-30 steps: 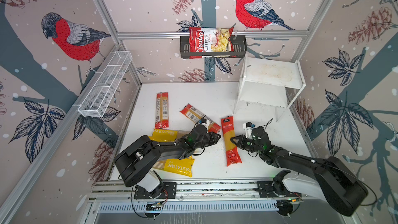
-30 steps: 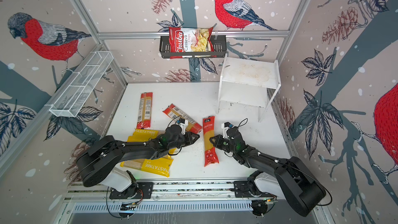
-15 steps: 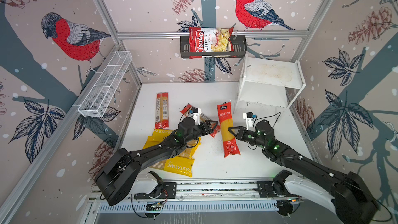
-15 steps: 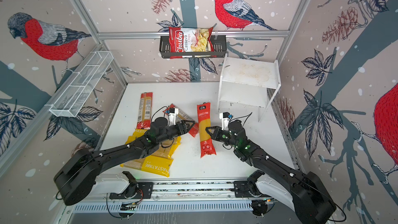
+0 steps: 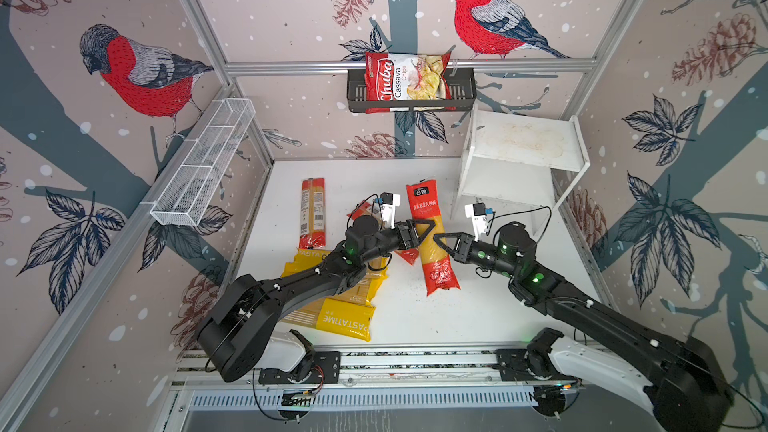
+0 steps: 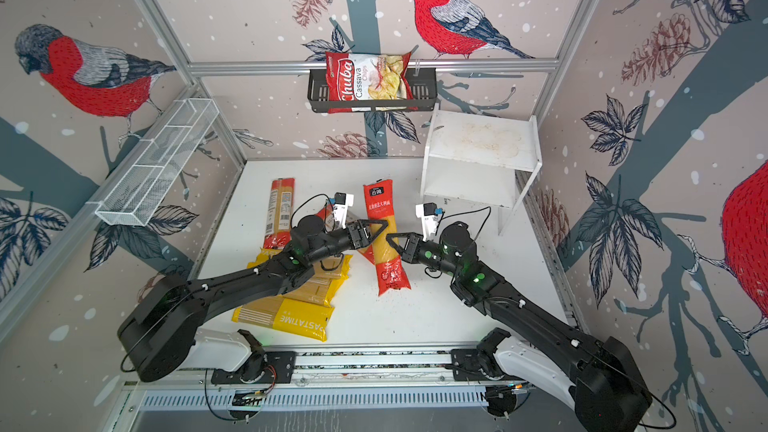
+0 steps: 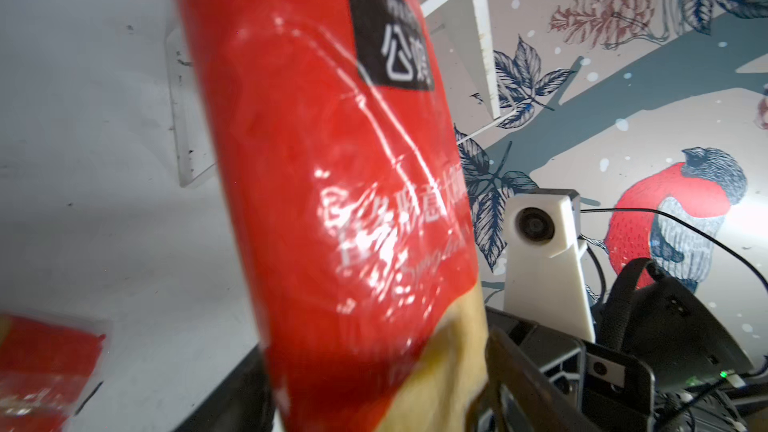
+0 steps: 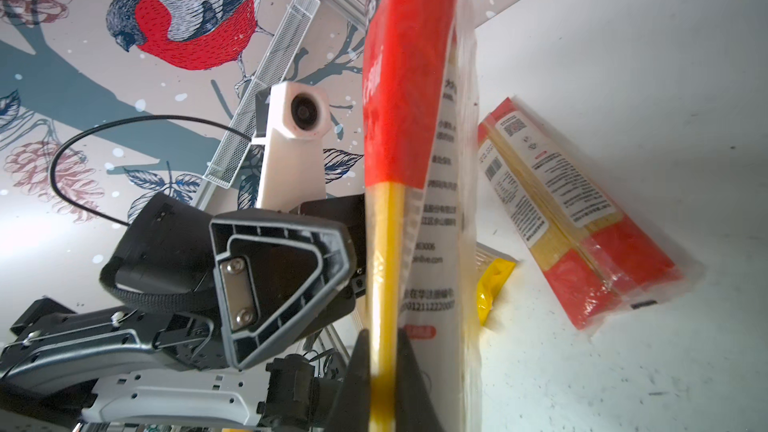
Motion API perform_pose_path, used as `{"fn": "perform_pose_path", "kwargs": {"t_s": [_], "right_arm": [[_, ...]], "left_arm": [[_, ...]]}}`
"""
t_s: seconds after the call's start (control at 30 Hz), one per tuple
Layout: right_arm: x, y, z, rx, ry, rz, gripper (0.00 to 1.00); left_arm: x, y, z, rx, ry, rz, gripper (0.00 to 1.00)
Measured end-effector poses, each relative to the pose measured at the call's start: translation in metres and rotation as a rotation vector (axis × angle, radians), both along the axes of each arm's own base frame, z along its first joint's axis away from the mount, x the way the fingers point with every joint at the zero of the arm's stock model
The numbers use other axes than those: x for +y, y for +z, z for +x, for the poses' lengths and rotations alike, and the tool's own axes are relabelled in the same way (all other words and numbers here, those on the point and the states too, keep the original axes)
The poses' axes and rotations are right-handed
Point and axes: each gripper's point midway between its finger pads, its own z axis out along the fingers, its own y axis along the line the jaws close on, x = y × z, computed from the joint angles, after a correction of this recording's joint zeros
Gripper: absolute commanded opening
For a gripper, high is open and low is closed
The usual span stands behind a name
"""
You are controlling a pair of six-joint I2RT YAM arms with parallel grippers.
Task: Place and organize the pasta boxes and bags onto the shelf
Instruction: 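Lift the pack upright with both grippers, left gripper holding its top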
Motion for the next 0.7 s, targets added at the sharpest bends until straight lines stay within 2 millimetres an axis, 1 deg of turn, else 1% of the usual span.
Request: {"fn": "perform_pose_path", "kwargs": {"t_s": [0.2, 0.3, 0.47, 0.7], "right_arm": [[-0.001, 0.006, -0.002, -0.019, 0.002, 0.016, 0.00], [-0.003, 0.006, -0.002, -0.023, -0.004, 0.019, 0.00], [-0.004, 0.007, -0.001, -0.030, -0.010, 0.023, 0.05], [-0.006, 0.010, 0.001, -0.049, -0.024, 0.037, 0.10]], "left_arm": [[-0.004, 0.010, 0.000, -0.014, -0.022, -0.038, 0.46], [-0.005, 0.016, -0.001, -0.025, -0.028, -0.053, 0.38], [-0.006, 0.024, -0.002, -0.033, -0.036, -0.073, 0.21], [-0.008, 0.032, -0.002, -0.039, -0.046, -0.087, 0.09]]}}
